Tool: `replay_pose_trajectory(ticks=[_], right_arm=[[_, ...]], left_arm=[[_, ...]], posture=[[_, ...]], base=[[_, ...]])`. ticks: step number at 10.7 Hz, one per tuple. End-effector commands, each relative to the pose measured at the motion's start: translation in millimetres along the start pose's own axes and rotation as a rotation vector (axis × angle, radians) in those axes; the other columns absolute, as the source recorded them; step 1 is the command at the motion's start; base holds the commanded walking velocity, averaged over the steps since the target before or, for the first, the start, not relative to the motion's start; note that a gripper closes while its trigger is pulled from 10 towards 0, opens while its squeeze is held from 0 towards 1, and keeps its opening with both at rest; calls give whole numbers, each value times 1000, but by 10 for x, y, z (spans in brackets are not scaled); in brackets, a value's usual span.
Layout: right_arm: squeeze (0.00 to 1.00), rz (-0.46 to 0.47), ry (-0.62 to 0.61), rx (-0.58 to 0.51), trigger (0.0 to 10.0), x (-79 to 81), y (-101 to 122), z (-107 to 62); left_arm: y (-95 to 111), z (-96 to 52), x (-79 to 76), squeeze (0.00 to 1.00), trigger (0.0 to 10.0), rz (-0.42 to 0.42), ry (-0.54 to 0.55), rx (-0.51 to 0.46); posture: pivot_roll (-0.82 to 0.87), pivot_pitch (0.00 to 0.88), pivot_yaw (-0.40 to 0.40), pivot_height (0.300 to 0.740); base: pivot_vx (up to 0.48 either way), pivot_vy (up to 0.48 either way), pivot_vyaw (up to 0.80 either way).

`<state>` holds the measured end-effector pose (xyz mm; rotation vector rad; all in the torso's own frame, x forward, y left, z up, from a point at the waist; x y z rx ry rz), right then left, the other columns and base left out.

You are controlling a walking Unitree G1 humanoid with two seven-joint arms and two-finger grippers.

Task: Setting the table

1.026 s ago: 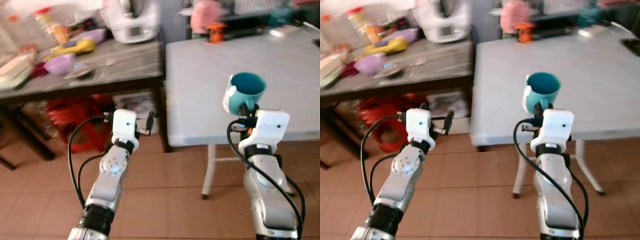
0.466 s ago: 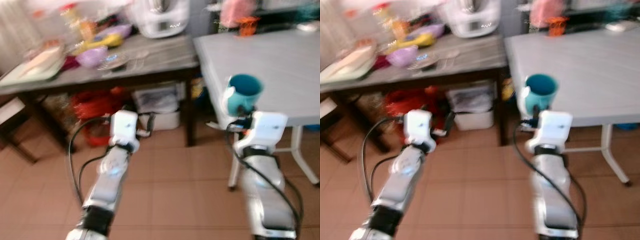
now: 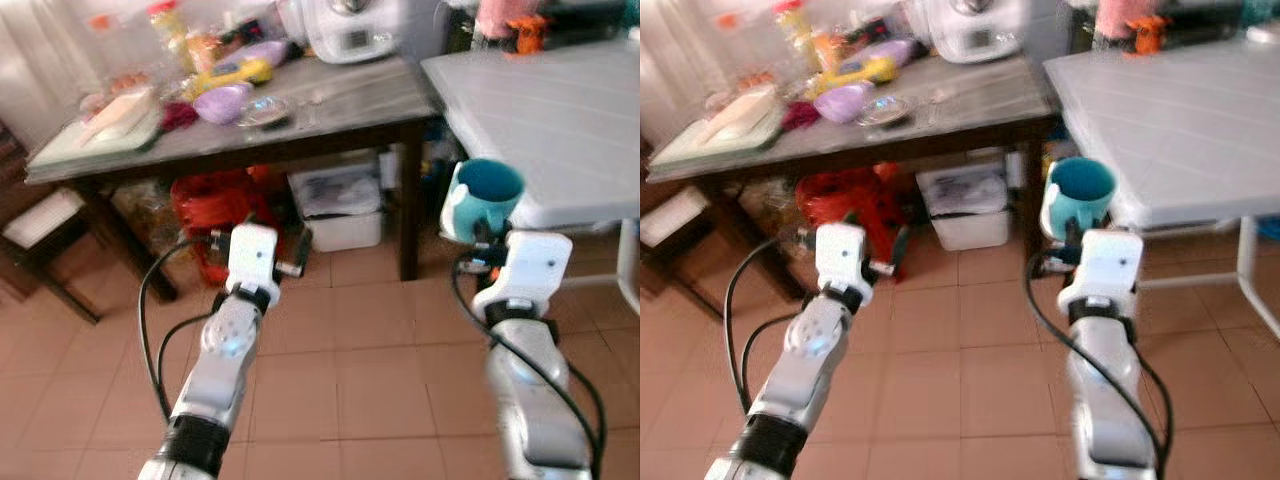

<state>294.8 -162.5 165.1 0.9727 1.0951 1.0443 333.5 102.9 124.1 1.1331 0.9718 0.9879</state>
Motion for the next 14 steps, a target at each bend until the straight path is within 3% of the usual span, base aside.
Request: replay_pose_trajectory(ticks=[1,5,14], right_arm=[[0,8,21,-46,10000,47,112,21],[0,0,29,-47,10000,55,98,9],[0,-16,40,-58,10000,80,115,14]], left_arm=[[25,-6,33,0,10000,-13,-3,-4],[56,-8,-6,0,10000,-41,-56,-15],[34,-18,-51,0,10000,-60,-91,-1]], posture=[[-147,37,152,740],[-145,38,152,740],[-149,40,159,740]], base=[[0,0,0],[158,0,0],[480,0,0]])
Point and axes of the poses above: a point about 5 cm out from each wrist's last joint towards the gripper, its own z axis pointing out of the wrist towards the gripper, its own y axis along the axis of the wrist's last joint, x = y × z, the point moved 2 cm from there along z, pointing out of the wrist towards the gripper, and after that the axes turned 11 degrees about -z, right-handed, at the moved point
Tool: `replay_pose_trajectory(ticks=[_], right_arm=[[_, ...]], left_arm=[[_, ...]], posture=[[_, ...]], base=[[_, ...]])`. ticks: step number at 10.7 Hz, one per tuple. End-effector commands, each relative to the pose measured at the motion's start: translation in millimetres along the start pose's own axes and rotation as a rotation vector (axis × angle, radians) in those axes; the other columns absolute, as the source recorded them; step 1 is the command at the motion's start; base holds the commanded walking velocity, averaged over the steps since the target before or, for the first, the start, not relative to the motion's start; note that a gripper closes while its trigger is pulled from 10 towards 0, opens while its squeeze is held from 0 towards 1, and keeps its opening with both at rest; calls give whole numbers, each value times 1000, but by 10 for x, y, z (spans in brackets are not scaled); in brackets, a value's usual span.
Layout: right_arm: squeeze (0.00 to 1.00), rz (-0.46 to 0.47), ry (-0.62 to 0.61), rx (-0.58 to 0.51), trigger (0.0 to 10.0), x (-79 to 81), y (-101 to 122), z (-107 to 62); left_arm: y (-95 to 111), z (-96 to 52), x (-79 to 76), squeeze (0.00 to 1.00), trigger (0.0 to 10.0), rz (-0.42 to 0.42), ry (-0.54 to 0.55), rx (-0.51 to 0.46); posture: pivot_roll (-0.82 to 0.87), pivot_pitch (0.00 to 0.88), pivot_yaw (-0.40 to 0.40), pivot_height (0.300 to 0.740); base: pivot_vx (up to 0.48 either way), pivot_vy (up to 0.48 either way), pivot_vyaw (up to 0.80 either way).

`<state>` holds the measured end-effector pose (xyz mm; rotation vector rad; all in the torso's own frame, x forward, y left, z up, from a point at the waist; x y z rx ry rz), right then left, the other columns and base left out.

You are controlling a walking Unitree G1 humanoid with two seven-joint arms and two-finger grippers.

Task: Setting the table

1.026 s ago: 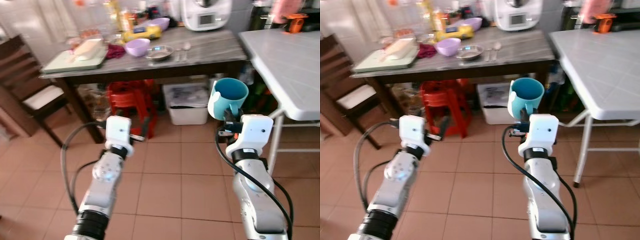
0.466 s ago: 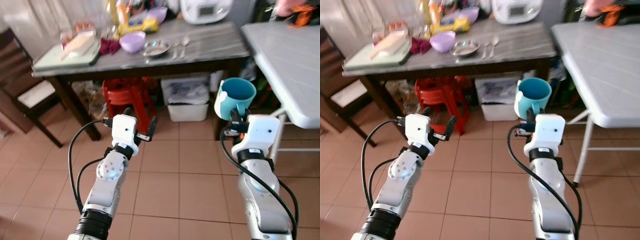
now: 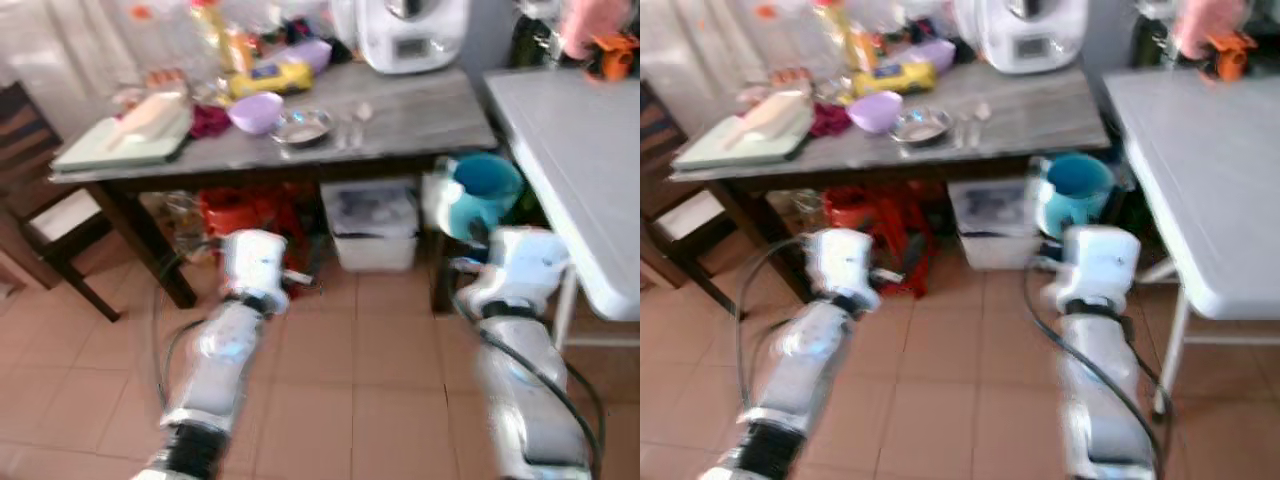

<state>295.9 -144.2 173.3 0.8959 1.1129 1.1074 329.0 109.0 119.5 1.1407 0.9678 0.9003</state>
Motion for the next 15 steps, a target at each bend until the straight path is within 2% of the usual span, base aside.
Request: replay_pose_trajectory(ticks=[1,8,10,12,15], right_arm=[[0,-15,-25,-1,10000,-79,-1,-1],[0,-15,-24,-5,10000,-81,1,-6],[0,-10,-28,-3,10000,-77,-4,-7],[0,0,-26,6,10000,-72,-14,2],[0,-3,-27,14,10000,-76,-21,-4]], left_arm=[[61,51,-108,0,10000,-5,-41,-22],[57,62,-132,0,10000,-6,-55,-17],[39,65,-148,0,10000,-16,-58,-6],[29,61,-177,0,10000,-27,-65,-3],[26,52,-195,0,10000,-35,-73,-4]], posture=[[-149,41,160,740],[-152,36,163,740],[-150,35,162,740],[-151,35,160,740],[-153,40,155,740]], base=[[480,0,0],[480,0,702],[381,0,0],[0,0,0],[81,0,-590]])
Point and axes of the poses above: a point about 5 cm out from each wrist's last joint towards the gripper, its own z axis pointing out of the wrist towards the gripper, its own y axis along the axis of the wrist's last joint, x = y × z, the point moved 2 cm from there along z, pointing out of the wrist towards the gripper, and after that the axes turned 11 degrees about -z, right-handed, at the moved point
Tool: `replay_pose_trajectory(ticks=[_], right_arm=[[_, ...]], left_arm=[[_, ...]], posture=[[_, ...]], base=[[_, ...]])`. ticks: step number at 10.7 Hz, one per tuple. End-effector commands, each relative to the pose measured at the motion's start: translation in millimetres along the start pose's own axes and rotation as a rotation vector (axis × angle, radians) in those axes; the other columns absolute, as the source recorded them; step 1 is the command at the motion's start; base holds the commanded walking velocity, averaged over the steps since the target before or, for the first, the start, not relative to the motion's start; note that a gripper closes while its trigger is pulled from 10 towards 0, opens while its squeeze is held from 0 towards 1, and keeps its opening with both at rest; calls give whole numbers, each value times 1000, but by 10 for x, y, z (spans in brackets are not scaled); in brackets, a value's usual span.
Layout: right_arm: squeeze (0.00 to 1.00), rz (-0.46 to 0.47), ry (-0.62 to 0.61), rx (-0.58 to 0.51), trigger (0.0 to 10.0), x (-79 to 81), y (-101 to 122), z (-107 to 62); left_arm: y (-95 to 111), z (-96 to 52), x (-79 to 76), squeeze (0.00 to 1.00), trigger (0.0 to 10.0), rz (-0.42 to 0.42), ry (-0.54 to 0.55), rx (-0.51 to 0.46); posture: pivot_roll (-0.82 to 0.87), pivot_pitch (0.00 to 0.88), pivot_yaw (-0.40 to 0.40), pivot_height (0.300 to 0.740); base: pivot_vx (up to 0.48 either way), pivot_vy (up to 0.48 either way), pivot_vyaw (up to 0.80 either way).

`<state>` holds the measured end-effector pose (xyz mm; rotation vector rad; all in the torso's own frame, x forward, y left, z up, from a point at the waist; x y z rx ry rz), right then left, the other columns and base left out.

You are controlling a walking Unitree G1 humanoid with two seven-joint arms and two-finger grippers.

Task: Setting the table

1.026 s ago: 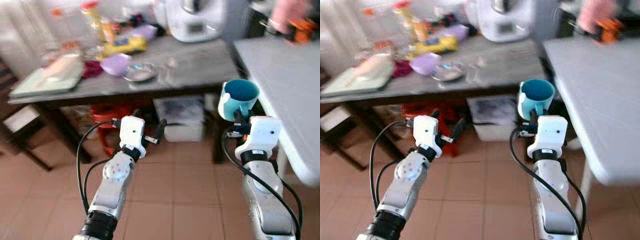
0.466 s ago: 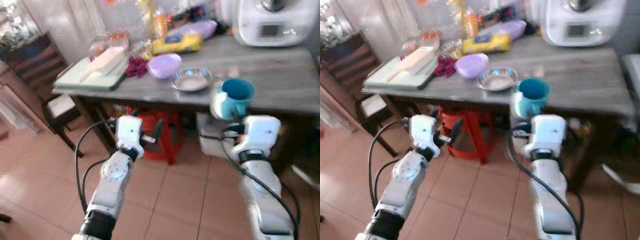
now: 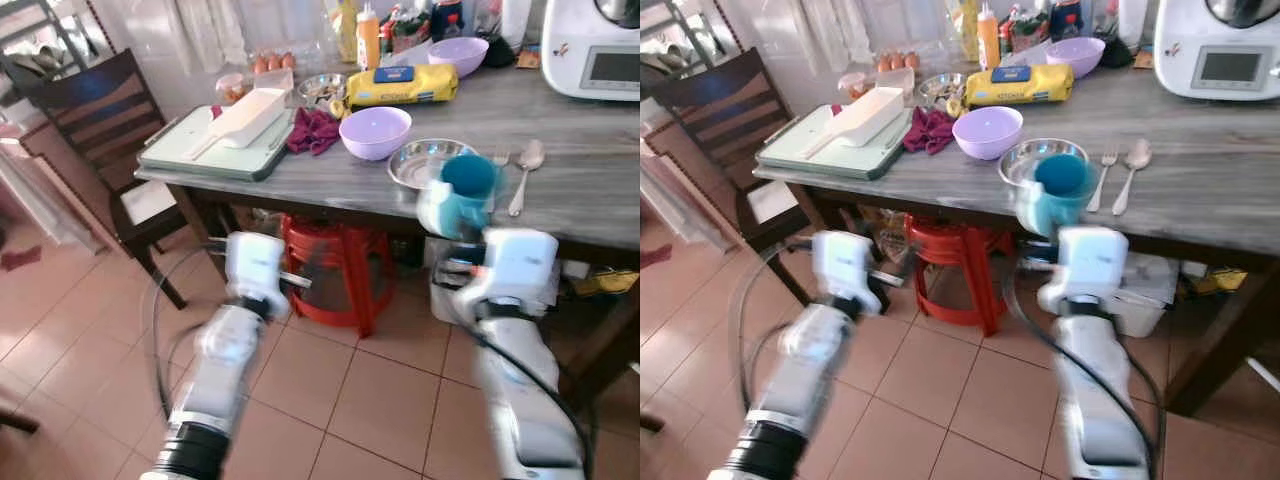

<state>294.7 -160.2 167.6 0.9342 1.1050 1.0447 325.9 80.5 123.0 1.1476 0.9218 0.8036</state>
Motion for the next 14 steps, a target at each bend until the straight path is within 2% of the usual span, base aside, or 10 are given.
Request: replay_pose_trajectory(ticks=[1,6,10,14], right_arm=[[0,18,23,-25,10000,67,71,14],[0,19,32,-26,10000,89,76,23],[0,-6,38,-42,10000,96,102,18],[0,-1,38,-44,10000,105,107,21]], left_arm=[[47,-23,71,0,10000,8,8,-12],[46,-40,41,0,10000,1,-12,-12],[43,-37,33,0,10000,1,-19,-8],[44,-38,39,0,10000,1,-17,-6]], posture=[[-153,40,154,740],[-149,42,154,740],[-152,45,158,740],[-150,45,159,740]], base=[[300,0,-800],[382,0,-800],[480,0,0],[441,0,586]])
Point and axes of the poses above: a point about 5 cm out from each wrist's last joint towards the gripper, its own z axis pointing out of the wrist towards the gripper, its own y axis along the axis of the wrist's last joint, x = y × z, the point moved 2 cm from there along z, pointing out of the wrist towards the gripper, and after that the axes turned 11 degrees about -z, right-handed, at the moved point
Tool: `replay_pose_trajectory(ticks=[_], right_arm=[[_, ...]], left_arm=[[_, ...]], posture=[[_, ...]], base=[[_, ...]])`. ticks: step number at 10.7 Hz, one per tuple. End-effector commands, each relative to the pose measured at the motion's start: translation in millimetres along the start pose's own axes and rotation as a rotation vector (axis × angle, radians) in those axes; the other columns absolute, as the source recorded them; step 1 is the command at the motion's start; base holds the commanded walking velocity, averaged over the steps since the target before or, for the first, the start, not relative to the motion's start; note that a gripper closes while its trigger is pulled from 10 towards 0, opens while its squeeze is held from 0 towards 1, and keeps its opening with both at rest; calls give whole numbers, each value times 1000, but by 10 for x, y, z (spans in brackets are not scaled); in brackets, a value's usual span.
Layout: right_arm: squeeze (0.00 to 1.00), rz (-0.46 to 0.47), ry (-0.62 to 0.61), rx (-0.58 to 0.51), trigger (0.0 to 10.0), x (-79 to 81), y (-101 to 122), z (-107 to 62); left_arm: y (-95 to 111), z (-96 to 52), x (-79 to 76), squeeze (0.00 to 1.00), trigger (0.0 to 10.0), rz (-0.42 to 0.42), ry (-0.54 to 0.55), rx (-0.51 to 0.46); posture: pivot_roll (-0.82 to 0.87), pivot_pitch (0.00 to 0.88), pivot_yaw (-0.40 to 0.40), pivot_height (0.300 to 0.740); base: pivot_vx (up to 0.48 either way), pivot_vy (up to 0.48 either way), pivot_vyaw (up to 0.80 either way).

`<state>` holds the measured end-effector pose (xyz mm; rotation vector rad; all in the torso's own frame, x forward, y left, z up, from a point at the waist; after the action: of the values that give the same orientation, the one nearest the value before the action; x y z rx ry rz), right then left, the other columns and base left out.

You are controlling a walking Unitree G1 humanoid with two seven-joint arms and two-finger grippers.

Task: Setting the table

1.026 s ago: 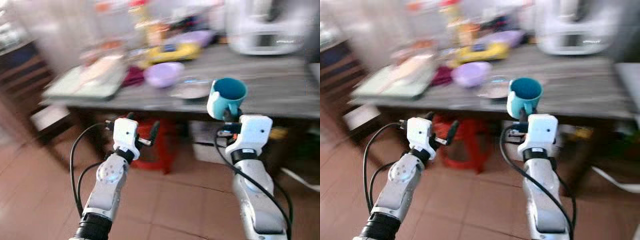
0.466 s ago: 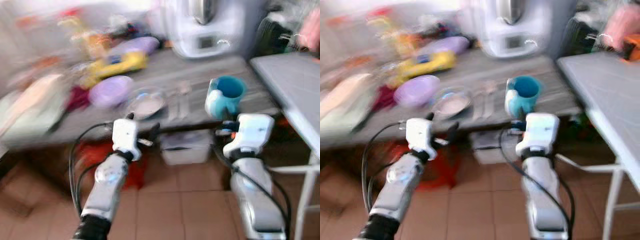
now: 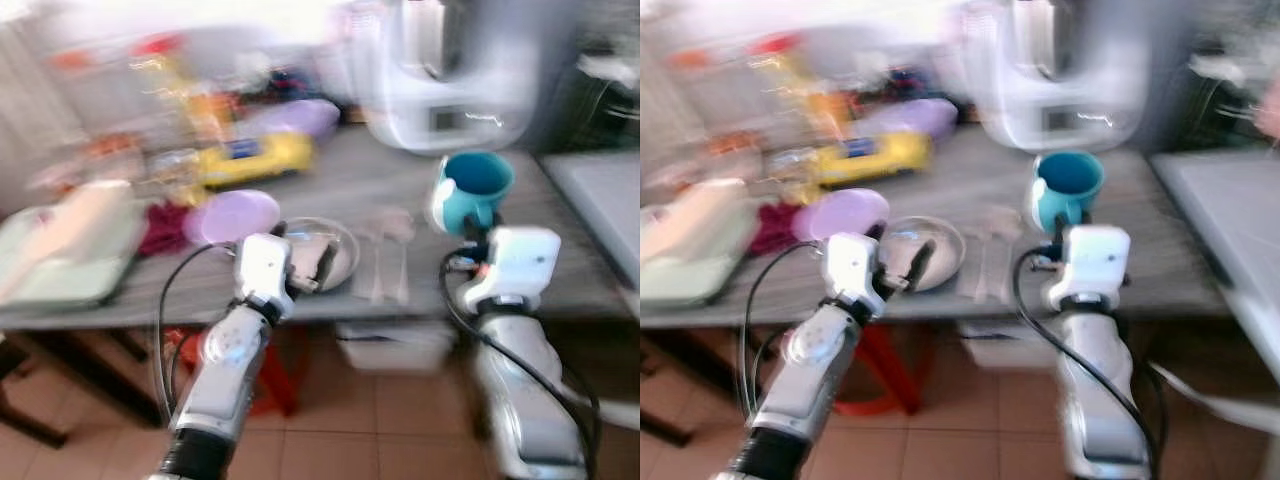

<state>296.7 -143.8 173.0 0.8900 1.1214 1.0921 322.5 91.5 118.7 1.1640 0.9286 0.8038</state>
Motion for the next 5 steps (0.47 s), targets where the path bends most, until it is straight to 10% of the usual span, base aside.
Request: replay_pose_trajectory(ticks=[1,5], right_arm=[[0,-9,-2,-12,10000,-32,22,1],[0,6,-14,-29,10000,-51,51,0]], left_arm=[[65,35,-47,0,10000,-7,-14,-25],[101,-59,-50,0,10000,20,-64,-21]], posture=[[-151,47,159,740],[-148,47,159,740]], base=[[0,0,781],[0,0,0]])
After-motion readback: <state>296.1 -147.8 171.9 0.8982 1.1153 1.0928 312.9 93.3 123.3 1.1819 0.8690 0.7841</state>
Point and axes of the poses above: a point about 5 cm out from each wrist's last joint towards the gripper, its own z axis pointing out of the wrist towards the gripper, its own y axis along the axis of the wrist's last joint, x = y × z, the point moved 2 cm from there along z, pointing out of the wrist towards the gripper, and after that the axes turned 11 degrees about -z, right-handed, at the moved point
